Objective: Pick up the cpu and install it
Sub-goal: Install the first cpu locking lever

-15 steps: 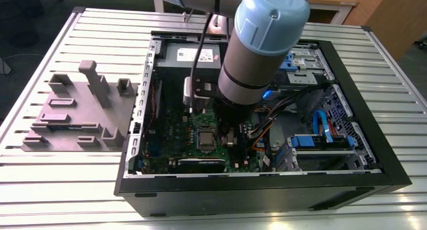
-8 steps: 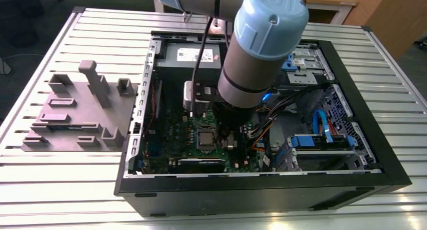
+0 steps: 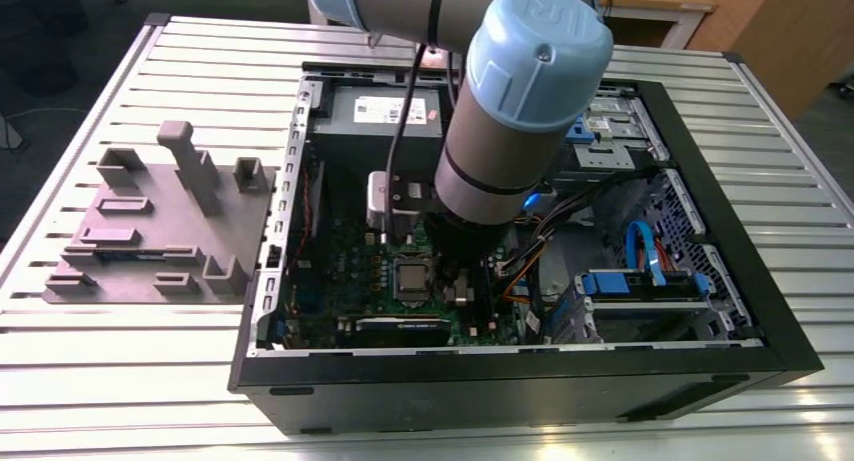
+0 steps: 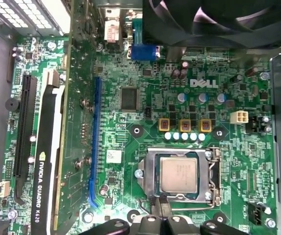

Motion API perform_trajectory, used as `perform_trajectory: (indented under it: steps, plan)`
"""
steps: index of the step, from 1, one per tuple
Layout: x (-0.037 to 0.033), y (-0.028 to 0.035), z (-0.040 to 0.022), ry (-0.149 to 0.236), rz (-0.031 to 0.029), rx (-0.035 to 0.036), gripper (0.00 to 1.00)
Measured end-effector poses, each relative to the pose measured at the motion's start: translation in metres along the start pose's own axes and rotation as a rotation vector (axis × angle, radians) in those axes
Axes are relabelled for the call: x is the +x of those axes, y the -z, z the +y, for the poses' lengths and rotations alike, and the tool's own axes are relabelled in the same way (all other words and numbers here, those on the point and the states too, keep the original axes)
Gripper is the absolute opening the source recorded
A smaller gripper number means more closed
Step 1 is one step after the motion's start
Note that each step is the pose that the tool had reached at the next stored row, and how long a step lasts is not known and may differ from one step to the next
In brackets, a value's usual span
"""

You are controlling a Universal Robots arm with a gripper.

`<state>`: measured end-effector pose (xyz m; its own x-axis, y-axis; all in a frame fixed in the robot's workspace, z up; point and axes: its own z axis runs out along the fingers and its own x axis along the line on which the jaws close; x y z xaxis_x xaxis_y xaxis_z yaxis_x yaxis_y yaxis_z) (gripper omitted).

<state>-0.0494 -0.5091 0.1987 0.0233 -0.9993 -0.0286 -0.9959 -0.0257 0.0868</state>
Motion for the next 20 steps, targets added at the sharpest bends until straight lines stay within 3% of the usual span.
perform_trajectory:
  steps: [6,20]
  plan:
    - [0.0005,-0.0031,-0.0003,0.007,0.0037,-0.0006,0.10]
    - [0.0006,-0.0075,-0.0011,0.016,0.0045,-0.0008,0.10]
